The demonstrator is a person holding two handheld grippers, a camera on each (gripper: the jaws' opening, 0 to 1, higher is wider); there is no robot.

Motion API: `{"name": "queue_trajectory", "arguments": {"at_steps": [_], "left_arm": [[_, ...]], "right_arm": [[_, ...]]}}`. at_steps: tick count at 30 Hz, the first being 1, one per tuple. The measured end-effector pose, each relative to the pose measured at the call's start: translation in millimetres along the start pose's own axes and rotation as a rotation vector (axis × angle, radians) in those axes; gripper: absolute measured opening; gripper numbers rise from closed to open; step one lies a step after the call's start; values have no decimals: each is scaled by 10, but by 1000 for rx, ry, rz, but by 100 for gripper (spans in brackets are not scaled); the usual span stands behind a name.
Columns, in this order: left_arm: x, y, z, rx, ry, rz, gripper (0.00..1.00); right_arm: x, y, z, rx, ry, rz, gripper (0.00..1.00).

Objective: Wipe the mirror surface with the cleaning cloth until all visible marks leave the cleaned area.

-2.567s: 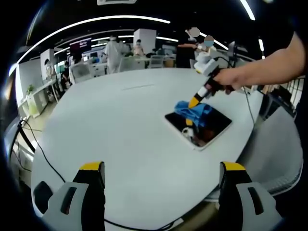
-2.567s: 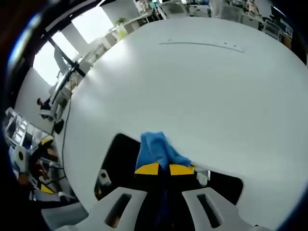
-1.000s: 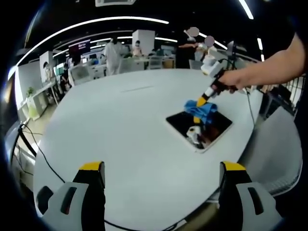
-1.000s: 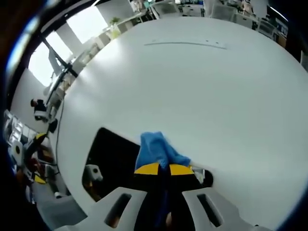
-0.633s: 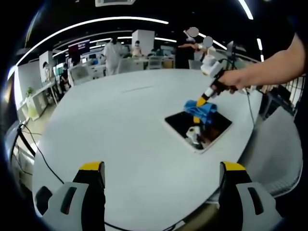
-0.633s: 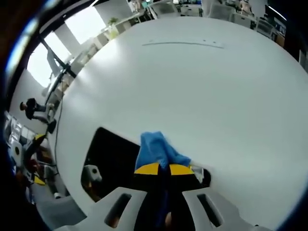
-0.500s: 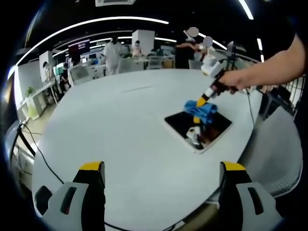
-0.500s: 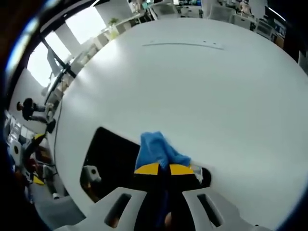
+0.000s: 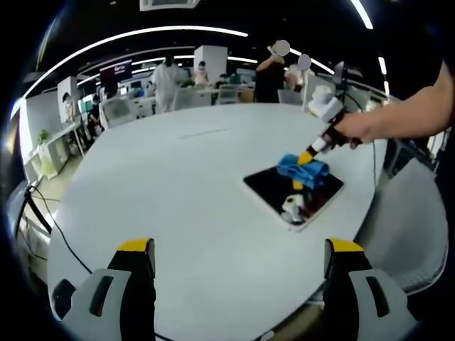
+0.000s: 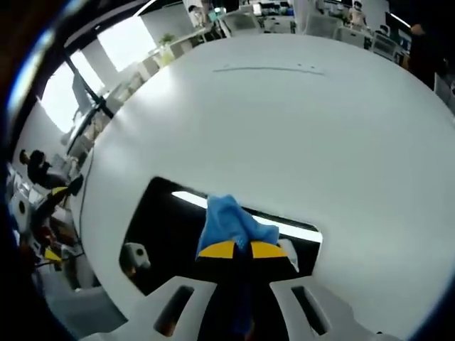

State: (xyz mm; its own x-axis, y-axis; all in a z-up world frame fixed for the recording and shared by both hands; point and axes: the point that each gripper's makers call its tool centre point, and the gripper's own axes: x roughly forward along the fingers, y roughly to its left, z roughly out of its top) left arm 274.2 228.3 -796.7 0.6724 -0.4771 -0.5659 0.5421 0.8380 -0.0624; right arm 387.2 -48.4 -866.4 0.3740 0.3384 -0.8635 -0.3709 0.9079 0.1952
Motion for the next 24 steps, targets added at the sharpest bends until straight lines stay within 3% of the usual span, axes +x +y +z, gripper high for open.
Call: {"name": "queue_trajectory", "arguments": {"at_steps": [16, 24], "left_arm": [[16, 75, 50, 14, -13, 12, 100], [63, 64, 86, 22, -13, 5, 100]], "right_arm": [[-154, 172, -355, 54, 16, 32, 0], [-192, 212, -448, 85, 18, 46, 0]]}}
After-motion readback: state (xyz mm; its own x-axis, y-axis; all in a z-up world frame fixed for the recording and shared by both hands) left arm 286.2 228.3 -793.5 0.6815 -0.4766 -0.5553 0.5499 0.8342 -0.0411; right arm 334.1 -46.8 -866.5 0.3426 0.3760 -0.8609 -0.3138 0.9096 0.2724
